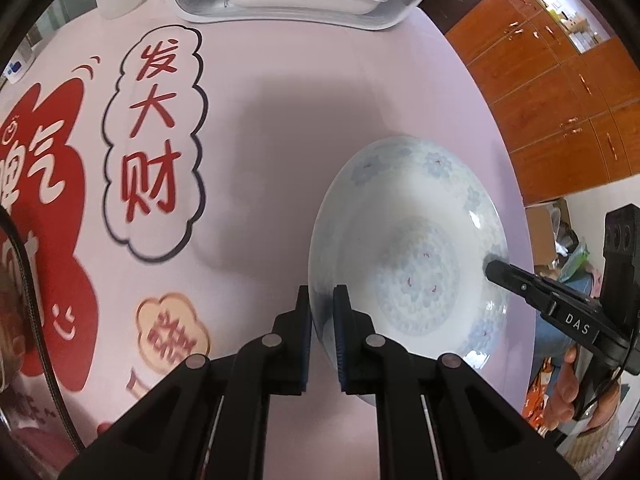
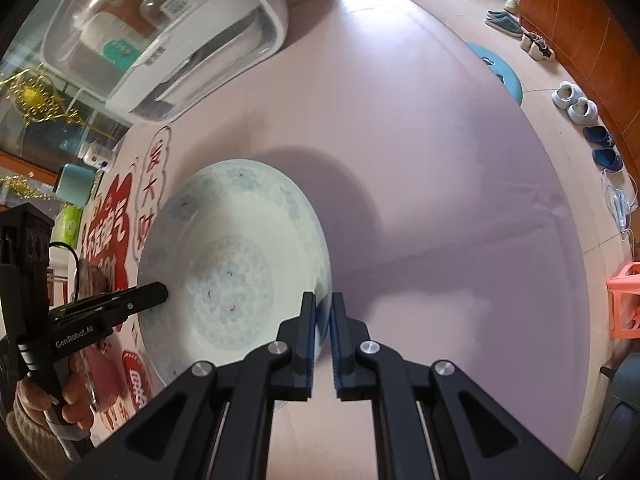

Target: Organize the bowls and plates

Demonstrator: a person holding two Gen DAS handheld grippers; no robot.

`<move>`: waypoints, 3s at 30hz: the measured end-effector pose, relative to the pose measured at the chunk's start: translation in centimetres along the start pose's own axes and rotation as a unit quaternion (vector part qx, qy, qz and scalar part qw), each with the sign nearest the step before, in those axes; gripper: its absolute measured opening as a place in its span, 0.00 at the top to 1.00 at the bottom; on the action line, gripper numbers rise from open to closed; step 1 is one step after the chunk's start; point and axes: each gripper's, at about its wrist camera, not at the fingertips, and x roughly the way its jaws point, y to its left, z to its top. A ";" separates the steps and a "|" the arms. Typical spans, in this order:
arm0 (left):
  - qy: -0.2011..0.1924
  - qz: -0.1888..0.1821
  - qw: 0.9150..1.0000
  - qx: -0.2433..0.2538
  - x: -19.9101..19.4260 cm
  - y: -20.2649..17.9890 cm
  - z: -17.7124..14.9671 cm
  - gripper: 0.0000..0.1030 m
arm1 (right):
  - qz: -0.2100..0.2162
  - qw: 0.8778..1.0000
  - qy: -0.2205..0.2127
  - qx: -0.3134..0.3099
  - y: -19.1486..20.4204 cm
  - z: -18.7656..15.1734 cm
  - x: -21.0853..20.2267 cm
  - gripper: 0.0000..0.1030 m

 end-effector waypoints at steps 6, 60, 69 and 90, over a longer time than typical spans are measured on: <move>0.001 -0.002 1.000 0.011 -3.3 0.3 -2.7 0.92 | 0.009 1.000 -0.006 -0.016 2.1 -2.4 -2.5 0.94; 0.000 0.009 0.999 0.048 -15.4 8.6 -33.4 0.89 | -0.008 0.997 -0.010 -0.072 16.9 -30.3 -7.2 0.94; 0.033 0.017 0.999 0.025 -11.1 10.5 -35.5 0.88 | -0.031 0.996 0.023 -0.082 16.7 -32.2 -3.5 0.93; 0.026 0.038 0.998 0.033 -9.1 9.7 -34.6 0.88 | -0.046 0.994 0.030 -0.092 15.9 -31.9 -1.7 0.92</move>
